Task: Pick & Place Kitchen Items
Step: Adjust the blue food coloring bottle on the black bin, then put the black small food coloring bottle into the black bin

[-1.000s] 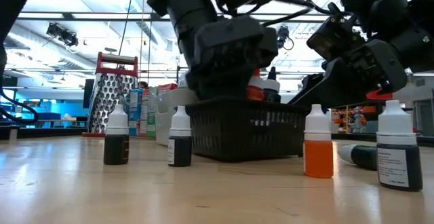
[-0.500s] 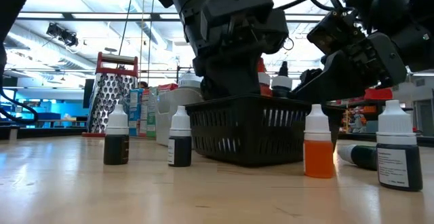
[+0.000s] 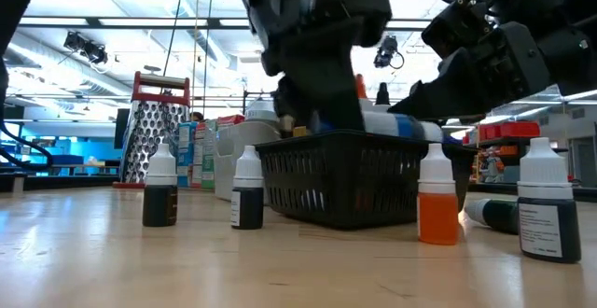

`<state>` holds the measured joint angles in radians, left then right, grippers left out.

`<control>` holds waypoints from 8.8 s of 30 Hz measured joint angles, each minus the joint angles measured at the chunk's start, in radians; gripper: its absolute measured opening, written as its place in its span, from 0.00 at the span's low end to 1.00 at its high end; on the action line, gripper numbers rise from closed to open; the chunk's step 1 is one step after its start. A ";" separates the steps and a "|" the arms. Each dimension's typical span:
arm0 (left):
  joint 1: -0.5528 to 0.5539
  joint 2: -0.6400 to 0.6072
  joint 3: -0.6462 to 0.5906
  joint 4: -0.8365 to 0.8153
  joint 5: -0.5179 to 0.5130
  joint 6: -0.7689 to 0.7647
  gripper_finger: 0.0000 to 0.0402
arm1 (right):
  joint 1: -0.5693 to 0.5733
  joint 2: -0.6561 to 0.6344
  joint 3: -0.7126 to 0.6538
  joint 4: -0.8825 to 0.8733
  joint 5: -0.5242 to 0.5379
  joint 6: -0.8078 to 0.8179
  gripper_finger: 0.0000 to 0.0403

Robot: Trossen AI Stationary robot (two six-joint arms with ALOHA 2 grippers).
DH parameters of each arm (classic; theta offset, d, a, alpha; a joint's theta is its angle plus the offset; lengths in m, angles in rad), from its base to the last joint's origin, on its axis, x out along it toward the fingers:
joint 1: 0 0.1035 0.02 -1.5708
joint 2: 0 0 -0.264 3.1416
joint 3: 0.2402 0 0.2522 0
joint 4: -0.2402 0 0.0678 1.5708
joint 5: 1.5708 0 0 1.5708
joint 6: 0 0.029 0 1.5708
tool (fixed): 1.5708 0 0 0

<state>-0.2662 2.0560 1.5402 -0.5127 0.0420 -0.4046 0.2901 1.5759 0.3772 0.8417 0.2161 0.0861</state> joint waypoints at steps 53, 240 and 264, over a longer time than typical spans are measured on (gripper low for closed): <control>-0.054 -0.220 0.000 0.361 -0.589 0.411 0.42 | 0.003 -0.445 0.000 0.133 -0.209 -0.278 0.40; -0.201 -0.450 -0.740 0.676 -0.323 -0.199 0.57 | 0.083 -0.396 0.464 -1.057 -0.119 -0.119 0.55; -0.327 -0.397 -0.743 0.584 -0.360 -0.026 0.57 | 0.083 -0.395 0.463 -1.071 -0.119 -0.094 0.55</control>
<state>-0.5936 1.6585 0.7976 0.0717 -0.3177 -0.4310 0.3729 1.1813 0.8398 -0.2293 0.0975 -0.0079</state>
